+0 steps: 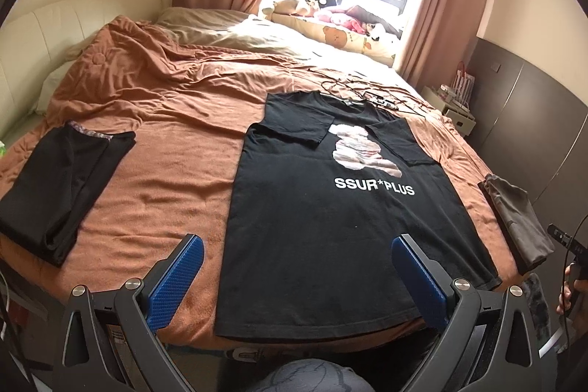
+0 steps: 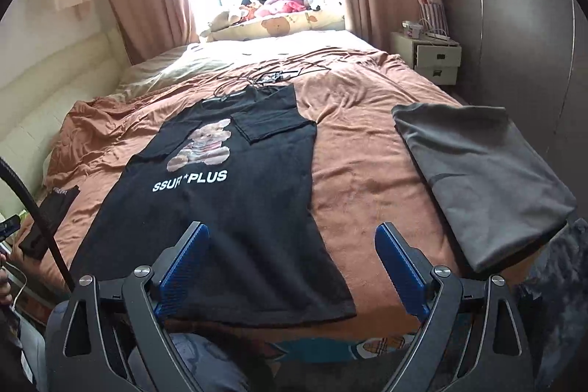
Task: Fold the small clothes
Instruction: 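Open the left tool and lift both tools away from the shirt, then lower both tools to the shirt hem and close them on it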
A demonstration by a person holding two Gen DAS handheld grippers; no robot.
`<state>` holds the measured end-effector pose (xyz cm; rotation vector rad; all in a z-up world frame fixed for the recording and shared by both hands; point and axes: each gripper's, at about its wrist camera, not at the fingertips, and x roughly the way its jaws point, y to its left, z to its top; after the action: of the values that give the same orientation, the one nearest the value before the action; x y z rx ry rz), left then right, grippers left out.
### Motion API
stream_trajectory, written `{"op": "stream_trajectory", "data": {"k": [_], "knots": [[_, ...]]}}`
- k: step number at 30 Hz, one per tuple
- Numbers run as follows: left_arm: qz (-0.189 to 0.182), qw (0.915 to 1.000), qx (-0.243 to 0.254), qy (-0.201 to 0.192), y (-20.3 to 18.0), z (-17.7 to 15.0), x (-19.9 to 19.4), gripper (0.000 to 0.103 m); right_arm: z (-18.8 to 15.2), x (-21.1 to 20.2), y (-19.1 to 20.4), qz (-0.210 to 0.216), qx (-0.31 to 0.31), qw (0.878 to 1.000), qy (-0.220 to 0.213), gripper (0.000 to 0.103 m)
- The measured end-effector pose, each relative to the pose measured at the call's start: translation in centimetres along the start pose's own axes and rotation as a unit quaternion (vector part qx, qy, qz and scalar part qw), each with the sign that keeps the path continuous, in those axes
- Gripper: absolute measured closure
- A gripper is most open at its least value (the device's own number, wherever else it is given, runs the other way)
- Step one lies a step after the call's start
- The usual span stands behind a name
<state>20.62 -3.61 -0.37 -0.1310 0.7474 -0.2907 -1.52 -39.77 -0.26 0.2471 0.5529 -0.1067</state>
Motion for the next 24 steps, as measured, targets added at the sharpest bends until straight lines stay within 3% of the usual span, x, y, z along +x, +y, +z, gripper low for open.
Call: {"op": "stream_trajectory", "data": {"k": [6, 12, 18, 22, 24], "knots": [[-0.001, 0.9999, -0.010, 0.012, 1.8, -2.8, 0.1, 0.002, -1.4, 0.2, -1.1, -0.012, 0.001, 1.000, 0.017, 0.012], [0.000, 0.9987, -0.036, 0.035, 4.3, -5.0, 1.2, 0.012, -3.5, 1.1, -2.6, -0.013, 0.024, 0.999, 0.031, 0.012], [-0.001, 0.9964, -0.065, 0.054, 7.1, -6.8, 2.7, 0.022, -4.6, 2.8, -3.2, 0.018, 0.040, 0.998, 0.046, 0.012], [-0.010, 0.9922, -0.100, 0.073, 9.1, -7.9, 4.2, 0.036, -5.0, 4.1, -3.6, 0.039, 0.062, 0.996, 0.054, 0.012], [-0.015, 0.9892, -0.118, 0.085, 9.9, -8.3, 5.2, 0.043, -5.3, 4.9, -3.6, 0.042, 0.064, 0.995, 0.061, 0.018]]}}
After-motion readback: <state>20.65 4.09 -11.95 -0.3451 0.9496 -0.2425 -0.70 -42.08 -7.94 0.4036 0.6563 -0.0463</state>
